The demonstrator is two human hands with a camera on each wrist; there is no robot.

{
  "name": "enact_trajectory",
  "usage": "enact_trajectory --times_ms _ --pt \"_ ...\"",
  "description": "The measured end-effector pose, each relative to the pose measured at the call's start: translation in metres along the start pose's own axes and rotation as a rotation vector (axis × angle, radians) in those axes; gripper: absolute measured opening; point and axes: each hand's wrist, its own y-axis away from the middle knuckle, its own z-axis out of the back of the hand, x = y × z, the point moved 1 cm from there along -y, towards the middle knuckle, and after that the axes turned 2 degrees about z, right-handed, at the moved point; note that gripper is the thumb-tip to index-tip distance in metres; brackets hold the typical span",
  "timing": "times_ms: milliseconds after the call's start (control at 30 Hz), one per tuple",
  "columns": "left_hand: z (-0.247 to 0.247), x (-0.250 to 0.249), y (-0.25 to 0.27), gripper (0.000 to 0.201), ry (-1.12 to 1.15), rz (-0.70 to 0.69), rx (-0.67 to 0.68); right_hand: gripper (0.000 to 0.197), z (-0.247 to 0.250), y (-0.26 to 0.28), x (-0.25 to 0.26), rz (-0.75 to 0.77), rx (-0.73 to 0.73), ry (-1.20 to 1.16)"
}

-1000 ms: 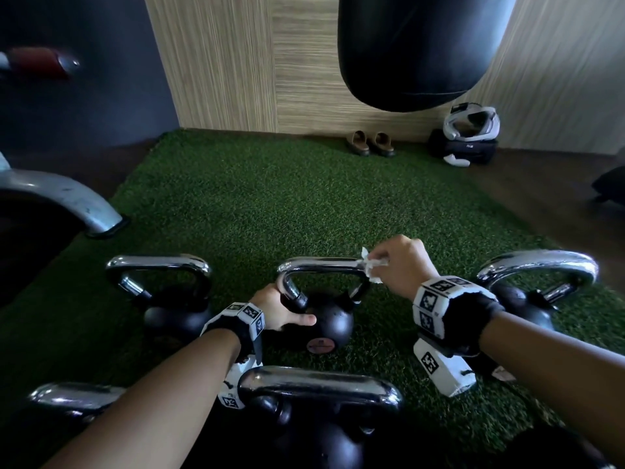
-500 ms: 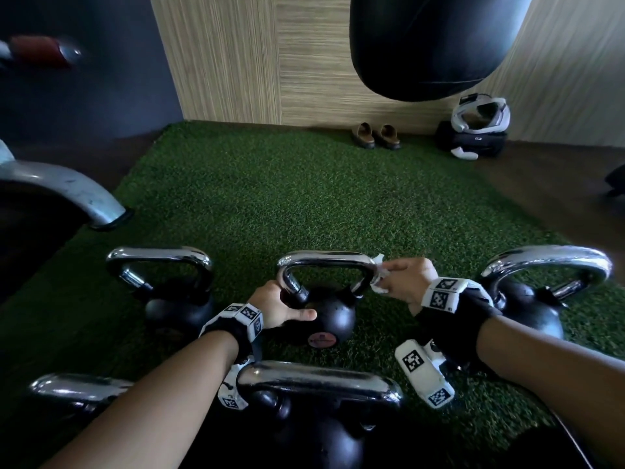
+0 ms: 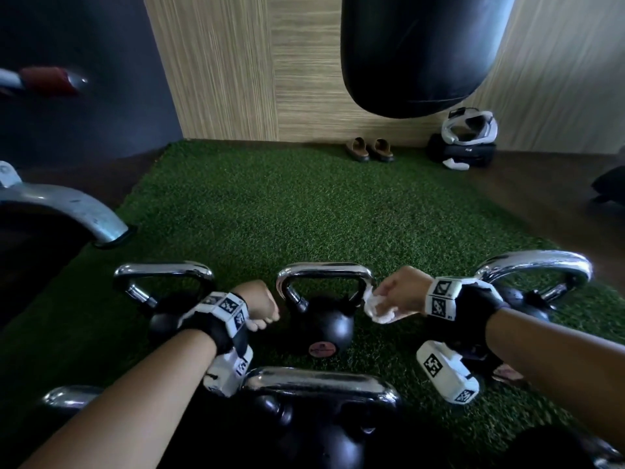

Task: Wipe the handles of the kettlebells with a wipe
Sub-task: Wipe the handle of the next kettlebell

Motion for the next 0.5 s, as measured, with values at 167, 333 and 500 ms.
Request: enact_trajectory --times_ms 167,333,500 --pt "0.079 -0.025 0.058 0.017 0.004 -0.168 -0.482 0.027 0.014 0.025 0.046 0.348 -0.025 -0.062" --pt "0.082 -0.069 0.093 0.026 0.626 -0.463 -0.095 0.027 0.004 0.030 0.078 0.593 -0.214 -0.135" --pt "0.060 -0.084 0.086 0.028 0.809 -0.406 0.153 0.028 -0.010 0.026 0.091 0.692 -0.413 -0.131"
